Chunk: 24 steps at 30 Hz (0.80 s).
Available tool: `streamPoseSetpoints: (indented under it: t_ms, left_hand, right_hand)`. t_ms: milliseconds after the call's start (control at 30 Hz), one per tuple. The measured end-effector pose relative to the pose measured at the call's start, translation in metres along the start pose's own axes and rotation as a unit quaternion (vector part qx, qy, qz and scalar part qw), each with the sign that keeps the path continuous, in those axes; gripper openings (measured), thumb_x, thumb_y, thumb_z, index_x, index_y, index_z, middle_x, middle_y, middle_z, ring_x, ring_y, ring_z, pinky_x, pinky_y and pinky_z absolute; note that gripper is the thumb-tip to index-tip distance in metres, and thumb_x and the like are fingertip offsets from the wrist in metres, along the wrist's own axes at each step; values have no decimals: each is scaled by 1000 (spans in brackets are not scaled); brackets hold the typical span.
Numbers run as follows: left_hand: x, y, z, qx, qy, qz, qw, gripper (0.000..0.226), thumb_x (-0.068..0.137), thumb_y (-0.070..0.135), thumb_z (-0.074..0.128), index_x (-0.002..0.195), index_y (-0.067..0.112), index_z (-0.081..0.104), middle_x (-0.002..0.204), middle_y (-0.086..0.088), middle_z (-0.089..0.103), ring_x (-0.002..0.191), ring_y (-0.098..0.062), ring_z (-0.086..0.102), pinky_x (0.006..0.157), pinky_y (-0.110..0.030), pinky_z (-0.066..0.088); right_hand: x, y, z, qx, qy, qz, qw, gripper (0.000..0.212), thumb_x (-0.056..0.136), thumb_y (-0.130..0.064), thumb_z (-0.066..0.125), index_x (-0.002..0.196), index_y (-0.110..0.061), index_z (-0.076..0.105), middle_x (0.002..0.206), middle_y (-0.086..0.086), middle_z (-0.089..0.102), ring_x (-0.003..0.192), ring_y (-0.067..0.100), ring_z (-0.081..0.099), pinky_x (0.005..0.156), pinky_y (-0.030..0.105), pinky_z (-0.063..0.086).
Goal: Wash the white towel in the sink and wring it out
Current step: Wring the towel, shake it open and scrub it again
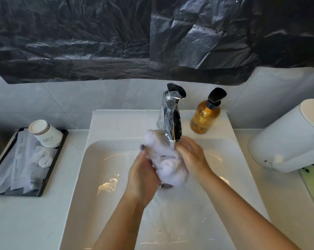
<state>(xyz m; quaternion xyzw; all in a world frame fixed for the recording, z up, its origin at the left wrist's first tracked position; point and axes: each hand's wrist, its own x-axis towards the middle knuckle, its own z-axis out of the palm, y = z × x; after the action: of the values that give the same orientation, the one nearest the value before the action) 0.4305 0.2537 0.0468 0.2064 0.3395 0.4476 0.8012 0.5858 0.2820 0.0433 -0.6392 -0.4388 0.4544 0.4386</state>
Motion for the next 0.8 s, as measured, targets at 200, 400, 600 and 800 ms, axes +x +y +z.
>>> streamPoseSetpoints:
  t_ms: [200, 400, 600, 800]
  left_hand:
    - [11, 9, 7, 50, 162, 57, 984, 16, 68, 16, 75, 79, 9, 66, 71, -8, 67, 68, -25, 63, 62, -28, 51]
    - [17, -14, 10, 100, 152, -26, 983, 15, 93, 16, 64, 104, 7, 60, 85, -5, 64, 54, -5, 67, 45, -15, 50]
    - [40, -12, 25, 16, 174, -49, 983, 29, 84, 40, 71, 97, 14, 74, 97, -16, 72, 87, -32, 70, 84, -41, 55]
    - [61, -12, 43, 94, 243, -4, 965, 33, 105, 26, 42, 83, 7, 56, 71, -4, 51, 61, -15, 47, 50, -17, 40]
  right_hand:
    - [-27, 19, 23, 289, -80, 202, 932, 69, 68, -62, 75, 118, -14, 70, 121, 15, 68, 116, 30, 63, 106, 48, 44]
    - [-37, 21, 12, 297, 120, 303, 897, 26, 64, -30, 70, 76, -8, 62, 80, 14, 65, 73, 28, 64, 72, 39, 52]
    - [-62, 12, 5, 456, -39, 418, 785, 49, 64, -47, 72, 103, -17, 66, 113, 5, 67, 109, 27, 65, 98, 39, 45]
    - [-64, 7, -22, 453, -109, 326, 823, 54, 85, -49, 60, 118, -7, 66, 106, 15, 68, 100, 31, 65, 96, 40, 50]
